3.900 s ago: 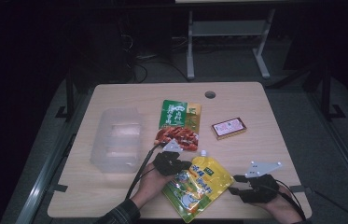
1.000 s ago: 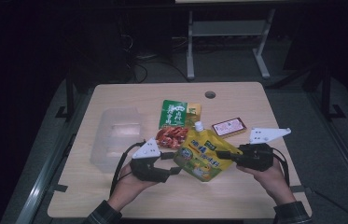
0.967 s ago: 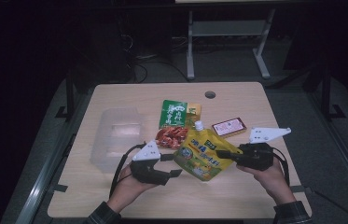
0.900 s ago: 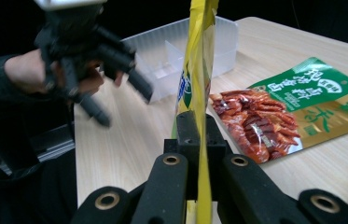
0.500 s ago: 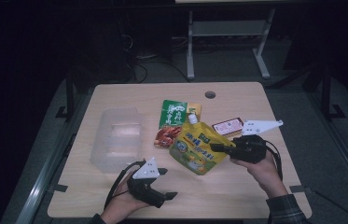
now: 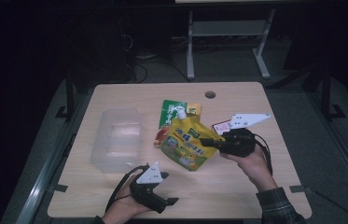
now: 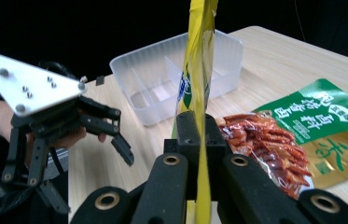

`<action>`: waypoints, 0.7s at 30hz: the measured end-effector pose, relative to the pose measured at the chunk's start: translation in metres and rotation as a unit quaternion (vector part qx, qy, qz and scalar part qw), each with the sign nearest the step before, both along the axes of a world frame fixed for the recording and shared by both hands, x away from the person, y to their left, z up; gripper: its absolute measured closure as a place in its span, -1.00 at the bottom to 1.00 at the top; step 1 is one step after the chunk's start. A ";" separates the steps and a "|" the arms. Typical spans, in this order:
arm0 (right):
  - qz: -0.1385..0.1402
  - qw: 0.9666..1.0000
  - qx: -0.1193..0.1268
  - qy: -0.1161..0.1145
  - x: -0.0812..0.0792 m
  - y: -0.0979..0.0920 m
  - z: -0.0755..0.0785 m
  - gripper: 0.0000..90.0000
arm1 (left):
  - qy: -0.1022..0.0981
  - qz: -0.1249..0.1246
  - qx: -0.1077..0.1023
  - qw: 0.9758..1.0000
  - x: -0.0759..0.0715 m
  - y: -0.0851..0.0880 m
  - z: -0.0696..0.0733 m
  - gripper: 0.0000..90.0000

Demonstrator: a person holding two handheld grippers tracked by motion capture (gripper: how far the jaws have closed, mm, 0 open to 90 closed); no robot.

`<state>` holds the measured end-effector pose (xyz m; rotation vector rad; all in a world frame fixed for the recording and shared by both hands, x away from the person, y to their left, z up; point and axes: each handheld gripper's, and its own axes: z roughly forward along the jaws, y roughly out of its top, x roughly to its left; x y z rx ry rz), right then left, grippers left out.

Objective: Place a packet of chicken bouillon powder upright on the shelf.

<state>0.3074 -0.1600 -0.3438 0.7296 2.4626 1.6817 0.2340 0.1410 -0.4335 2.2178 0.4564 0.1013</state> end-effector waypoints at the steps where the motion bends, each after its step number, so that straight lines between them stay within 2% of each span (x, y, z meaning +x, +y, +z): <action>1: 0.001 1.000 -0.001 -0.001 0.001 0.001 0.002 1.00 | 0.000 -0.002 0.001 1.000 0.000 0.000 0.000 -0.71; 6: 0.004 1.000 -0.002 -0.005 0.005 0.012 0.010 1.00 | 0.001 -0.006 0.002 1.000 -0.001 -0.002 -0.003 -0.71; 12: 0.020 1.000 0.009 -0.016 0.015 0.032 0.021 1.00 | 0.001 -0.013 0.007 1.000 -0.003 -0.005 -0.005 -0.71; 19: 0.030 0.999 -0.009 -0.022 0.027 0.060 0.033 1.00 | 0.003 -0.014 0.007 1.000 -0.003 -0.005 -0.006 -0.70; 21: 0.029 0.999 -0.013 -0.017 0.030 0.067 0.036 1.00 | 0.000 -0.013 0.006 1.000 -0.002 -0.005 -0.006 -0.71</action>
